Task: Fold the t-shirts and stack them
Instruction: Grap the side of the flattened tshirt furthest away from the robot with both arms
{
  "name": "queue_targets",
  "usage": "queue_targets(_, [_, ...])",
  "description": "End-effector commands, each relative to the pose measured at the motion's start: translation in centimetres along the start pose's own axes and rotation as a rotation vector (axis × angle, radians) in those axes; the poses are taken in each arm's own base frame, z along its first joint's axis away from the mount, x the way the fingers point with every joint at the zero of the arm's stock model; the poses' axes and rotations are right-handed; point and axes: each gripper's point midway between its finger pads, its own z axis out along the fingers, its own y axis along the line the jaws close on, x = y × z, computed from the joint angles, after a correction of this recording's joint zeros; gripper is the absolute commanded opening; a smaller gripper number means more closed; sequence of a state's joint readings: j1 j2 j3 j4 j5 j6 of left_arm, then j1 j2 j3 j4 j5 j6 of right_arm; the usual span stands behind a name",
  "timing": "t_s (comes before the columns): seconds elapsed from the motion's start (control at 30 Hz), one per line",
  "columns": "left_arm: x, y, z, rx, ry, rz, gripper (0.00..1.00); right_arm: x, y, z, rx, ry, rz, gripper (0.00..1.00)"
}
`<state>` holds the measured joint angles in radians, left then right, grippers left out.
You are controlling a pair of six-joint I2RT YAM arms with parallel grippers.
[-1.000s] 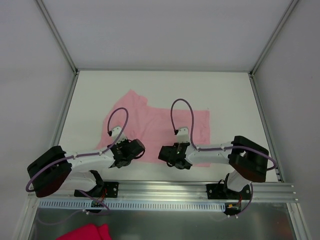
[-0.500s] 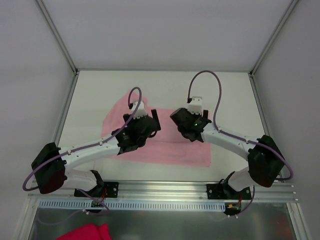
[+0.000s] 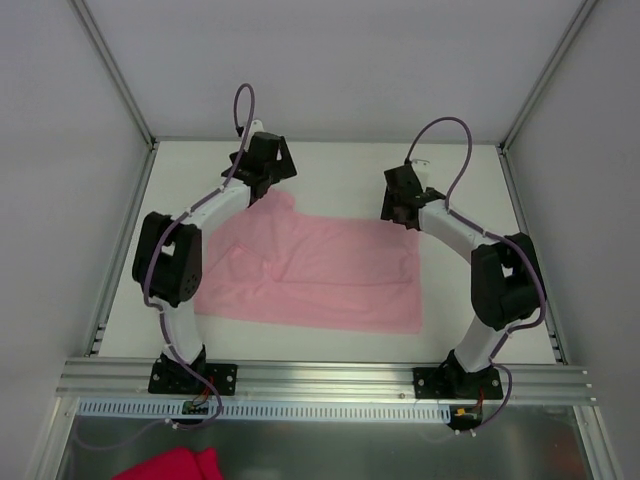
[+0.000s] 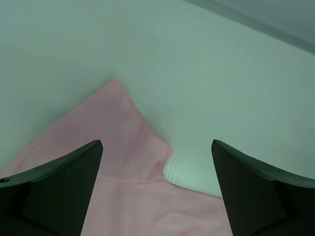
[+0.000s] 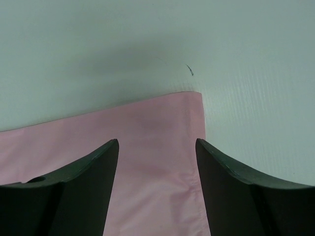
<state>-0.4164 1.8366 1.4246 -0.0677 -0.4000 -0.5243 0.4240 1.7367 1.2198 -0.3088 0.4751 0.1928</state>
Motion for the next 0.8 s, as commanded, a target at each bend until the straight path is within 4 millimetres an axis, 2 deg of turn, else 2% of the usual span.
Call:
queue_targets(0.0, [0.3,-1.2,2.4,0.085,0.096,0.035,0.95,-2.7,0.8,-0.7,-0.092,-0.037,0.022,0.67])
queue_targets(0.03, [-0.9,-1.8,2.9,0.095,0.074,0.038,0.95,-2.7,0.5,-0.6,-0.095,-0.035,0.028,0.66])
queue_targets(0.07, [-1.1,-1.8,3.6,0.085,0.071,0.051,0.95,-2.8,0.4,-0.6,-0.094,-0.040,0.026,0.66])
queue_targets(0.1, [0.2,-0.8,5.1,0.046,0.106,0.060,0.95,-2.9,0.4,-0.7,-0.097,-0.044,0.027,0.66])
queue_targets(0.17, [-0.6,-1.1,6.3,0.065,0.110,0.041,0.94,-2.8,0.3,-0.7,-0.095,-0.042,0.018,0.65])
queue_targets(0.2, [0.4,-0.2,7.7,0.047,0.139,0.035,0.94,-2.8,0.1,-0.5,-0.089,-0.040,0.015,0.65])
queue_targets(0.37, [1.0,2.0,9.7,-0.024,0.159,-0.003,0.94,-2.2,-0.1,1.0,-0.079,-0.006,0.024,0.65])
queue_targets(0.43, [0.7,2.8,10.1,-0.049,0.151,-0.022,0.93,-1.9,-0.1,1.6,-0.079,0.012,0.029,0.65])
queue_targets(0.57, [1.2,5.1,10.8,-0.131,0.169,-0.049,0.93,-1.3,-0.2,2.7,-0.059,0.038,0.032,0.64])
queue_targets(0.77, [2.1,6.9,11.9,-0.160,0.200,-0.085,0.93,-1.2,-0.1,3.0,-0.062,0.038,0.034,0.64])
